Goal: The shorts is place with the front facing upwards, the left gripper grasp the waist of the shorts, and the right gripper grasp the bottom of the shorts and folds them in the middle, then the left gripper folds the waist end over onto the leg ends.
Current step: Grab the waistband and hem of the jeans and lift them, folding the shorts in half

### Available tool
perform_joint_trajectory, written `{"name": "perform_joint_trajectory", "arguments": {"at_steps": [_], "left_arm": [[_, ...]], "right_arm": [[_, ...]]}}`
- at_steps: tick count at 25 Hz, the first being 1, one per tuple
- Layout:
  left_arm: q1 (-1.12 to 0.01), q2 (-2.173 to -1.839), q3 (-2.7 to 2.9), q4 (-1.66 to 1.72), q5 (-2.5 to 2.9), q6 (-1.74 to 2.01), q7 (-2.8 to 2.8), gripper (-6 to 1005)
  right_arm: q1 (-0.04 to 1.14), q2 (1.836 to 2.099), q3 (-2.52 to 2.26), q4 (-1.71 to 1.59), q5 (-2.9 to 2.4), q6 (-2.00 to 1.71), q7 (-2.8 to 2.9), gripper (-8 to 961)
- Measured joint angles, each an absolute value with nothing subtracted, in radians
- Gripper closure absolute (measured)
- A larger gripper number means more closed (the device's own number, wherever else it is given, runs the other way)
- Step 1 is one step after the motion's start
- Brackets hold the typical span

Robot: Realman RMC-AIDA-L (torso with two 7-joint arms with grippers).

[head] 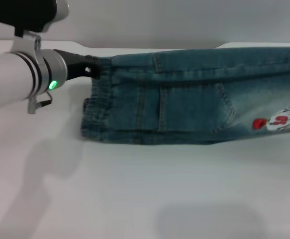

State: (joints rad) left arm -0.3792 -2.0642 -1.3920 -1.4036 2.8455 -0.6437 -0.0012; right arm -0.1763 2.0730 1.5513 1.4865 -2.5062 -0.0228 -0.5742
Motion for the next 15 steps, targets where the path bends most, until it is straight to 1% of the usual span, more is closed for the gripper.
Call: {"name": "perform_joint_trajectory", "arguments": {"at_steps": [1,4,7,12,15], "left_arm": [[-0.374,-2.065,-1.381,-1.382,2.845,-0.6,-0.003,984],[-0.357,-2.066,-1.35,-1.322,2.844,-0.443,-0.031,931],[-0.353,-2.064,-1.344,-1.301,2.842,-0.396,-0.047,878],[-0.354,-2.063,-1.342,-1.304,2.841,-0.401,-0.048,774],[-0.35,-2.064,-1.344,-1.328,2.839,-0.444,-0.048,712]], "right_arm": [[-0.166,2.073,1.549,1.455,-2.506,-0.06,-0.574,787],[-0.136,2.073,1.532,1.369,-2.507,-0.169,-0.575,780],[-0.109,2.071,1.5,1.285,-2.509,-0.27,-0.575,774],[-0.096,2.074,1.473,1.219,-2.547,-0.376,-0.575,572],[-0.091,2.074,1.44,1.195,-2.545,-0.426,-0.569,508]]}}
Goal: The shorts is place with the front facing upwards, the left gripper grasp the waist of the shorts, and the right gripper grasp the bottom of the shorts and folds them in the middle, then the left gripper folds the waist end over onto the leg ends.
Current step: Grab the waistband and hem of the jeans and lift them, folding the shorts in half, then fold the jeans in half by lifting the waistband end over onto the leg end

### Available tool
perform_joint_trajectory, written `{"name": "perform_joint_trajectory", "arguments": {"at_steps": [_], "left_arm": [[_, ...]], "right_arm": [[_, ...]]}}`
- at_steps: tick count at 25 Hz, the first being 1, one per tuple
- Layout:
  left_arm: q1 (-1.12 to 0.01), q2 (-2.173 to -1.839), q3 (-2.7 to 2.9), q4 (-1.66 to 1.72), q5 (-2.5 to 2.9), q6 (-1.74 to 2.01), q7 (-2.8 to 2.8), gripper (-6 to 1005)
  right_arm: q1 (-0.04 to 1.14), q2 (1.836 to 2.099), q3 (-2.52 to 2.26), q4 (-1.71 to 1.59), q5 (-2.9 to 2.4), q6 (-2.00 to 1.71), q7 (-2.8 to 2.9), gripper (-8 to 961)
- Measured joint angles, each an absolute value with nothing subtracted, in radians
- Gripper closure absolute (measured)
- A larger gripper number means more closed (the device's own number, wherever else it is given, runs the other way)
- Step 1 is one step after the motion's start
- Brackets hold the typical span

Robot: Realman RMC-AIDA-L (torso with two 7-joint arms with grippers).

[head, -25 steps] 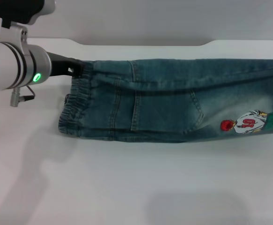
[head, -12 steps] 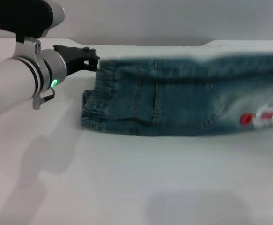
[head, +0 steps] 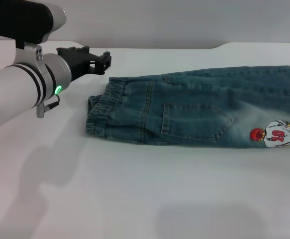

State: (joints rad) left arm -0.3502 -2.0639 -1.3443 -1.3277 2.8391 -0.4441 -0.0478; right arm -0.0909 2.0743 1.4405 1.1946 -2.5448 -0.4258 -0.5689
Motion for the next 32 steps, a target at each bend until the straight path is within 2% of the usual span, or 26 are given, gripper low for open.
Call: {"name": "perform_joint_trajectory", "arguments": {"at_steps": [3,5,11,14,19,32], "left_arm": [[-0.355,-2.062,-1.353,-1.364,2.831,-0.542,-0.048,650],[-0.357,-2.06,-1.369,-1.41,2.827,-0.639,-0.047,447],[-0.371,-2.059,-1.436,-1.522,2.826,-0.951,-0.021,220],[-0.4,-2.058,-1.457,-1.535,2.825,-1.084,-0.003,181],[-0.447,-2.06,-1.478,-1.507,2.808,-1.206,0.001,154],[-0.546,-2.063,-1.474,-1.341,2.703,-1.236,0.031,155]], "right_arm": [[-0.068,2.076,1.4,1.151,-2.542,-0.482,-0.566,444],[-0.023,2.077,1.346,1.066,-2.538,-0.588,-0.542,401],[0.062,2.077,1.265,0.92,-2.536,-0.732,-0.444,273],[0.106,2.078,1.216,0.853,-2.536,-0.785,-0.412,209],[0.157,2.084,1.154,0.795,-2.521,-0.805,-0.408,211],[0.158,2.079,1.1,0.777,-2.472,-0.82,-0.408,214]]}}
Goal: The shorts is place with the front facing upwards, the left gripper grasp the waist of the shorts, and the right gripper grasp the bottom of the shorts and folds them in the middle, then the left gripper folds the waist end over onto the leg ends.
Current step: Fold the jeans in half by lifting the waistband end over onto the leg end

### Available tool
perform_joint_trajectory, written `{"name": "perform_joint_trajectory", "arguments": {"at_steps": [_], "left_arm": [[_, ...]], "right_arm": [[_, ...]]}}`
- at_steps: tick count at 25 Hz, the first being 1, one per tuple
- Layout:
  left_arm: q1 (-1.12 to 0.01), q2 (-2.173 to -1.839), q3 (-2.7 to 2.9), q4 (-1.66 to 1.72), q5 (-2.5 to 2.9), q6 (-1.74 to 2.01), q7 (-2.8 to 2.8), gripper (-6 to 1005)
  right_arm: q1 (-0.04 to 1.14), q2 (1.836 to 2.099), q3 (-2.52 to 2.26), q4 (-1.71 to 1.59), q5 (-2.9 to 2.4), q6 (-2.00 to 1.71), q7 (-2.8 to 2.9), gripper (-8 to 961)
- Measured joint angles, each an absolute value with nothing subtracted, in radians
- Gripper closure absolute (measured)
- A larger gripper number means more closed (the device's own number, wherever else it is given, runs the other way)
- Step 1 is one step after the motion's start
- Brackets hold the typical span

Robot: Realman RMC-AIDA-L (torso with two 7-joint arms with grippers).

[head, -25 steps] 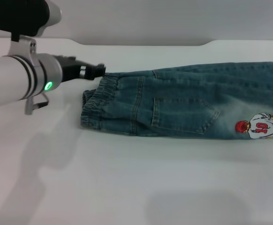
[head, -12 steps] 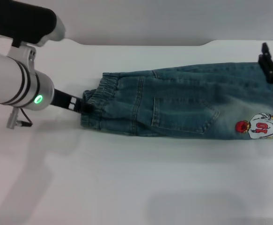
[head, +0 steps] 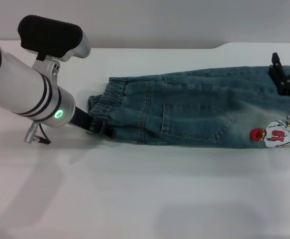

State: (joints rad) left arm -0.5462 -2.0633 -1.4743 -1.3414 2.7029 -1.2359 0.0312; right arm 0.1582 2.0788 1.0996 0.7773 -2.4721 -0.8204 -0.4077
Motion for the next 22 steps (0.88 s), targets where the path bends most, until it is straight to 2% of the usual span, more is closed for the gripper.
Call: {"name": "perform_joint_trajectory", "arguments": {"at_steps": [22], "left_arm": [[-0.552,-2.063,-1.474,-1.271,2.701,-1.162,0.055,158]], "right_arm": [[0.149,2.077,1.064,0.784,-2.474,-0.808,-0.407,213]]}}
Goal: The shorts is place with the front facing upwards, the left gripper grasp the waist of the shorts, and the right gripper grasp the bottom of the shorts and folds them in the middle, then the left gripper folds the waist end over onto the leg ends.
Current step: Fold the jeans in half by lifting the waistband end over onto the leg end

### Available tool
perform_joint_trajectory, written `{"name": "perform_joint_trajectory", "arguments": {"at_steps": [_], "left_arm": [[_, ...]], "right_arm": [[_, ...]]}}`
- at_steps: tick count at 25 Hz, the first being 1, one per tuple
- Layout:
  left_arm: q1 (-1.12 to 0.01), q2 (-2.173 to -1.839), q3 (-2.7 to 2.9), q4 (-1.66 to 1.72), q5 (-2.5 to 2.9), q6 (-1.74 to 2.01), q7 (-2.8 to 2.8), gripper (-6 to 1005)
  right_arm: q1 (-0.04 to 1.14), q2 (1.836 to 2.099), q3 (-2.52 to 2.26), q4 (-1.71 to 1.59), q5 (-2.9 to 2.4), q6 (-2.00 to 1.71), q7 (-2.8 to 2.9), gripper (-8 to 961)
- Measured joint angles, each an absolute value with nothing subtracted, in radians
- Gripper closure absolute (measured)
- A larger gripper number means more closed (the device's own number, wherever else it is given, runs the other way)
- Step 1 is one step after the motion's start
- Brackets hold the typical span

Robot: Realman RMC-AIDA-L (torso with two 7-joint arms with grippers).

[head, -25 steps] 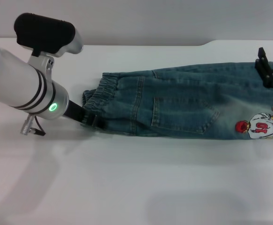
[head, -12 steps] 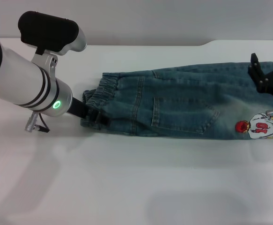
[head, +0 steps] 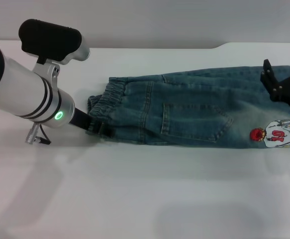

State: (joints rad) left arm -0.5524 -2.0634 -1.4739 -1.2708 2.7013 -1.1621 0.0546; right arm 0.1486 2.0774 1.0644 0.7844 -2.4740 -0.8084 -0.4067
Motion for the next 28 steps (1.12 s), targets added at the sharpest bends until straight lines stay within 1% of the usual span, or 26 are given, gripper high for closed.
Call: {"name": "perform_joint_trajectory", "arguments": {"at_steps": [16,22,28], "left_arm": [[-0.557,-2.063,-1.474,-1.228,2.624,-1.098,0.117,165],[-0.527,-2.063,-1.475,-1.265,2.611,-1.083,0.128,290],[-0.525,-2.061,-1.48,-1.273,2.611,-1.096,0.131,547]], "right_arm": [[0.101,2.075,1.064,0.843,-2.474,-0.808,-0.411,214],[0.096,2.074,1.064,0.847,-2.476,-0.808,-0.414,213],[0.096,2.074,1.065,0.847,-2.476,-0.808,-0.414,213]]}}
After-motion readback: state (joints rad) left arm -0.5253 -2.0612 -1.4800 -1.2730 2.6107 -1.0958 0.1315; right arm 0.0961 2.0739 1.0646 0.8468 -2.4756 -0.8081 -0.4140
